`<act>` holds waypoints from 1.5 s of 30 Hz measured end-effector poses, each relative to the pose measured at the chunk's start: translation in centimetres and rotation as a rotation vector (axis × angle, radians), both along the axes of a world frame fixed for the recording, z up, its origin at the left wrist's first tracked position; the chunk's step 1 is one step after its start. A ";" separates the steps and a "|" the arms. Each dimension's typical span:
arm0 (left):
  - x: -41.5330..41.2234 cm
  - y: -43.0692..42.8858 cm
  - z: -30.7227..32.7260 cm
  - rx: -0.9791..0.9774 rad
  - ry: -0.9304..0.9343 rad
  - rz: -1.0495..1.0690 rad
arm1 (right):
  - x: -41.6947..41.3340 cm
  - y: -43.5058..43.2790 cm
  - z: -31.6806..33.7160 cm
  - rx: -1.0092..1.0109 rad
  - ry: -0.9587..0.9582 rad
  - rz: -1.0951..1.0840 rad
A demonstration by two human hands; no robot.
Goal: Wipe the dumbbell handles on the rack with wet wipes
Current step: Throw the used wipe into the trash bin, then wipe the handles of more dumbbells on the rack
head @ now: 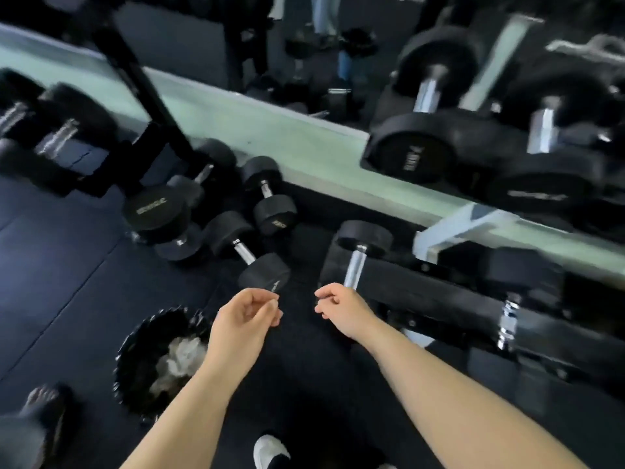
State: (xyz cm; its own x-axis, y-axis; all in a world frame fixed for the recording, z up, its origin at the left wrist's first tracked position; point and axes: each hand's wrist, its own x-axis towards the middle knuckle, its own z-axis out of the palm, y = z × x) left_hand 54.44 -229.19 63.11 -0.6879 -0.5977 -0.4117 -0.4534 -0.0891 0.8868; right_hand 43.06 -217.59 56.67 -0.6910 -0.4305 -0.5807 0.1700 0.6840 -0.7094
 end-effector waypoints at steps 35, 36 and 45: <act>-18.7 106.0 0.4 -0.051 -0.002 -1.538 | 13.4 108.5 8.4 -0.226 0.279 -2.004; -19.7 109.5 0.5 -0.057 0.001 -1.573 | 12.7 111.1 8.6 -0.219 0.288 -2.010; -24.6 138.9 -1.4 -0.112 -0.029 -1.769 | 9.7 136.3 7.6 -0.189 0.294 -2.134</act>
State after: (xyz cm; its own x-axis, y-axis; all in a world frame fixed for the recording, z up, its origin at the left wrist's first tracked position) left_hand 29.83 -90.25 61.71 -0.4752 0.7577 -0.4472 0.0542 0.5325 0.8447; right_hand 52.79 -81.33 64.24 -0.1107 0.8858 -0.4506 0.2794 -0.4074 -0.8695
